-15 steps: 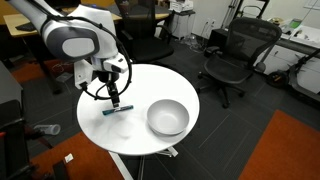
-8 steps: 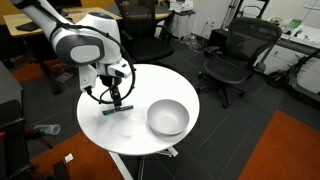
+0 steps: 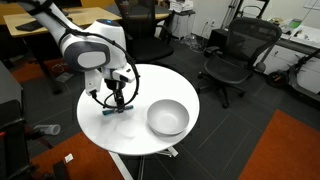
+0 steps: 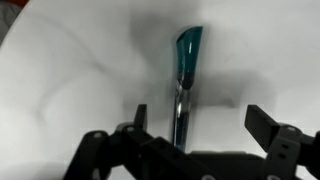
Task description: Put the marker in the bowl
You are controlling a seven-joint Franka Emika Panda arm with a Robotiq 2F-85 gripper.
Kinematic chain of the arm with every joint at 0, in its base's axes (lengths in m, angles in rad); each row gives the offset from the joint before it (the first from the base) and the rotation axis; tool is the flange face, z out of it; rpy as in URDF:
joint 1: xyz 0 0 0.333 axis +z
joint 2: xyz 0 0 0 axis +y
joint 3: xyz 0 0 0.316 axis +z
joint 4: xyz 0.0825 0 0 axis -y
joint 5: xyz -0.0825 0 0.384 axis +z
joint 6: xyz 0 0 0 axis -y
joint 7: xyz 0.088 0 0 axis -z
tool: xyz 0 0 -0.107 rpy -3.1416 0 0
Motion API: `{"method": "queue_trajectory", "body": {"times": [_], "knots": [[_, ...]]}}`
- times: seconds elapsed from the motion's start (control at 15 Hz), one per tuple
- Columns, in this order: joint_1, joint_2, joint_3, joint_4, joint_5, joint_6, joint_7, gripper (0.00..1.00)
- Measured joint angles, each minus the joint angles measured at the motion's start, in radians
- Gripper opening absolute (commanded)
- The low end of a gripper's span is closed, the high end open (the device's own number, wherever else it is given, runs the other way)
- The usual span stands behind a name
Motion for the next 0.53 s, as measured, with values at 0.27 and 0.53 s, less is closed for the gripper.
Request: {"method": "queue_trajectory", "body": {"times": [0.27, 0.53], "knots": [[-0.005, 0.03, 0.0, 0.023, 0.02, 0.0, -0.005, 1.0], [-0.008, 0.051, 0.0, 0.037, 0.026, 0.001, -0.005, 0.58]]}}
